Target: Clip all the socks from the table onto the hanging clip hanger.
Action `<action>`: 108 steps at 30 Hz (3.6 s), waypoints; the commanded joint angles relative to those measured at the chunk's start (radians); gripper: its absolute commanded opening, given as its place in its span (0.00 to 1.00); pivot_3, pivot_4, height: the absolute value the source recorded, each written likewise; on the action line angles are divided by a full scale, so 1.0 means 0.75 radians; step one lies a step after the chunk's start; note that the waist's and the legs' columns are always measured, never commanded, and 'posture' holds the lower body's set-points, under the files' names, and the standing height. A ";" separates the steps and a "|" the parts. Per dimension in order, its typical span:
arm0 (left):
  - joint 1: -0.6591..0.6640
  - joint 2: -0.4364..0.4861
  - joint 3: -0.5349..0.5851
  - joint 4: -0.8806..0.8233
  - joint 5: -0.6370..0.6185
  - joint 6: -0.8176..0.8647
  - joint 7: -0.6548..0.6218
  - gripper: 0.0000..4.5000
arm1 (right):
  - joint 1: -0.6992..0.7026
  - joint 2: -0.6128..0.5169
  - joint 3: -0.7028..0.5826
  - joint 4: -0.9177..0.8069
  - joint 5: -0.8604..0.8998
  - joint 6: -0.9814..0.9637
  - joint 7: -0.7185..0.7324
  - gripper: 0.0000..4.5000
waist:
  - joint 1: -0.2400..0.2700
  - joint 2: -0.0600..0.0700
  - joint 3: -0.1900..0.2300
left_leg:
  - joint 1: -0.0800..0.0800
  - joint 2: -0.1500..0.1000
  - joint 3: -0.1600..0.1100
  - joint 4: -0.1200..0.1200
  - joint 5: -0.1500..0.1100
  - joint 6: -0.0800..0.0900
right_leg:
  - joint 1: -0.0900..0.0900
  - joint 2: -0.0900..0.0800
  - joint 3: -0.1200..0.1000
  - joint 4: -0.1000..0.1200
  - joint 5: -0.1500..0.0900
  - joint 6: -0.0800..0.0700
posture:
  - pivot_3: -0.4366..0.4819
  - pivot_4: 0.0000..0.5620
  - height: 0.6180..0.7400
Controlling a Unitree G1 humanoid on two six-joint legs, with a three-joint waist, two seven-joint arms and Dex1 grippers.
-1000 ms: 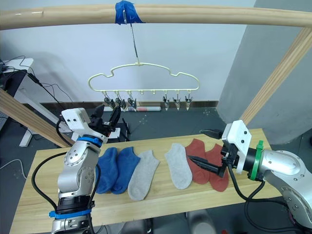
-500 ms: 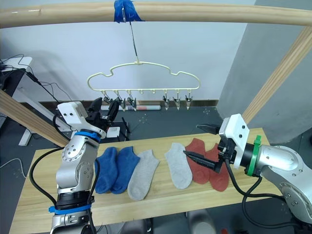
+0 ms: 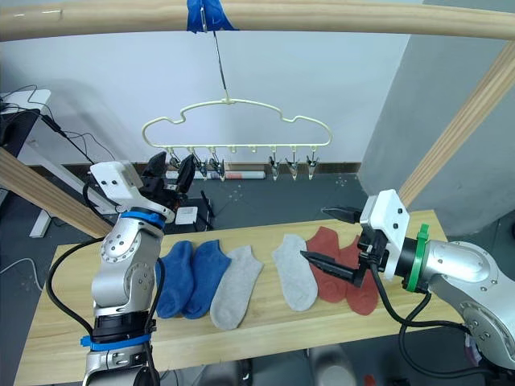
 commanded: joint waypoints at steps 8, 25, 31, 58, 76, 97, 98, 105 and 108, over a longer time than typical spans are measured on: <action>0.019 0.040 -0.026 -0.068 0.033 -0.019 -0.013 0.70 | 0.010 0.007 -0.008 -0.027 -0.013 -0.042 0.003 1.00 | 0.001 0.000 0.001 | 0.000 0.000 0.000 0.000 0.000 0.000 | -0.001 0.000 0.000 0.000 0.000 0.000 | 0.19 0.52 1.00; 0.026 0.068 -0.041 -0.060 0.084 -0.056 -0.025 0.66 | 0.019 0.018 0.007 -0.023 -0.027 -0.054 0.000 1.00 | 0.002 0.000 0.002 | -0.001 0.000 0.000 0.000 0.000 0.000 | -0.001 0.000 0.000 0.000 0.000 0.000 | 0.20 0.52 1.00; 0.026 0.072 -0.045 -0.068 0.089 -0.063 -0.025 0.32 | 0.001 0.022 0.017 -0.025 -0.021 -0.043 -0.013 1.00 | 0.002 0.000 0.002 | -0.001 0.000 0.000 0.000 0.000 0.000 | -0.002 0.000 0.000 0.000 0.000 0.000 | 0.20 0.52 1.00; 0.081 0.086 -0.031 -0.123 0.092 -0.059 -0.013 0.54 | -0.004 0.022 0.041 -0.041 -0.007 -0.023 -0.059 1.00 | 0.005 -0.001 0.003 | -0.001 0.000 0.000 -0.001 0.000 0.000 | -0.002 0.000 0.000 0.000 0.000 0.000 | 0.21 0.53 1.00; 0.133 0.158 -0.002 -0.254 0.023 0.114 -0.042 0.54 | 0.034 0.021 0.040 -0.028 -0.029 -0.051 -0.039 1.00 | 0.007 0.000 0.008 | -0.002 0.000 0.000 -0.001 0.000 0.000 | -0.003 0.000 0.000 0.000 0.000 0.000 | 0.22 0.54 1.00; 0.093 0.147 -0.008 -0.167 0.034 0.058 -0.059 0.54 | 0.044 0.028 0.053 -0.031 -0.021 -0.075 -0.020 1.00 | 0.007 0.000 0.010 | -0.003 0.000 0.001 -0.001 0.000 0.000 | -0.005 0.000 0.001 0.000 0.000 0.000 | 0.22 0.55 1.00; 0.094 0.146 -0.009 -0.168 0.035 0.057 -0.059 0.54 | 0.038 0.029 0.054 -0.031 -0.020 -0.072 -0.023 1.00 | 0.007 0.000 0.010 | -0.003 0.000 0.001 -0.001 0.000 0.000 | -0.005 0.000 0.001 0.000 0.000 0.000 | 0.22 0.55 1.00; 0.078 0.143 -0.009 -0.159 0.036 0.044 -0.059 0.34 | 0.001 0.030 0.058 -0.030 -0.003 -0.045 -0.037 1.00 | 0.008 -0.001 0.014 | -0.003 0.000 0.001 -0.001 0.000 0.000 | -0.006 0.000 0.001 0.001 0.000 0.000 | 0.22 0.55 1.00; 0.080 0.143 -0.011 -0.155 0.038 0.039 -0.062 0.15 | -0.013 0.033 0.059 -0.033 0.003 -0.032 -0.045 1.00 | 0.008 -0.001 0.015 | -0.004 0.000 0.001 -0.001 0.000 0.000 | -0.007 0.000 0.001 0.000 0.000 0.000 | 0.22 0.55 1.00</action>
